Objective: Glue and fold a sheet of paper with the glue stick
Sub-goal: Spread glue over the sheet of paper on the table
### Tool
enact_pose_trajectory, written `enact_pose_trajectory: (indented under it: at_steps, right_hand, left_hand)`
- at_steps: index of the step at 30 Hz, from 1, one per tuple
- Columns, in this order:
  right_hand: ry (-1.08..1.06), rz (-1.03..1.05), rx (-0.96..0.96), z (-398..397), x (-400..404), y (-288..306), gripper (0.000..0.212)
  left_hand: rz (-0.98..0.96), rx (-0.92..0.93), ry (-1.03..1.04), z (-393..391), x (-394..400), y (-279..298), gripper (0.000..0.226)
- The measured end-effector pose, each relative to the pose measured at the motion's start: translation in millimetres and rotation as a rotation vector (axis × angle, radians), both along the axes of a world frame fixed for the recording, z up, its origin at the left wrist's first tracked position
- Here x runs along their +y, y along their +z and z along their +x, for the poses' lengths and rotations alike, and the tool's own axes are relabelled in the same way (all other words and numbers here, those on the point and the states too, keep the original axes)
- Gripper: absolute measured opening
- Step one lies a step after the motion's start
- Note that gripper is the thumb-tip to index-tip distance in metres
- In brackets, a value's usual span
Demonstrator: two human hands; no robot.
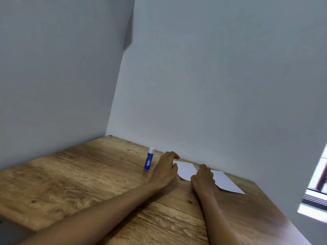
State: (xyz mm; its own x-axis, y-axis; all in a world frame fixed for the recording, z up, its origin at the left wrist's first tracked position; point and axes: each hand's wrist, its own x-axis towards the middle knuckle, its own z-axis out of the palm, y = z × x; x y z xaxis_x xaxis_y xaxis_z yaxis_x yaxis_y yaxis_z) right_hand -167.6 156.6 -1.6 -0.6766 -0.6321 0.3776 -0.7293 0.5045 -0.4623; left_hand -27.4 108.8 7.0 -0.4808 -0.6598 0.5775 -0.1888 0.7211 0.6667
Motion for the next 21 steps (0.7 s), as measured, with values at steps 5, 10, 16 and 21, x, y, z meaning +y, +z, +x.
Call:
enact_pose_trajectory:
  at_steps: [5, 10, 16, 21]
  right_hand:
    - [0.059, 0.018, -0.159, -14.2, 10.6, -3.3, 0.038]
    - [0.059, 0.008, -0.141, -17.5, 8.2, -3.9, 0.034]
    - [0.045, 0.034, -0.076, -19.1, 4.9, -5.9, 0.033]
    - [-0.076, -0.035, -0.003, -18.1, 3.9, -0.4, 0.034]
  left_hand:
    - [0.803, -0.013, 0.1, -58.0, 4.6, 21.4, 0.05]
    - [1.088, 0.317, 0.094, -79.7, -11.1, 29.4, 0.047]
    - [0.993, 0.21, 0.038, -84.2, -25.0, 19.8, 0.051]
    - [0.88, 0.126, 0.007, -78.4, -15.2, 17.3, 0.036]
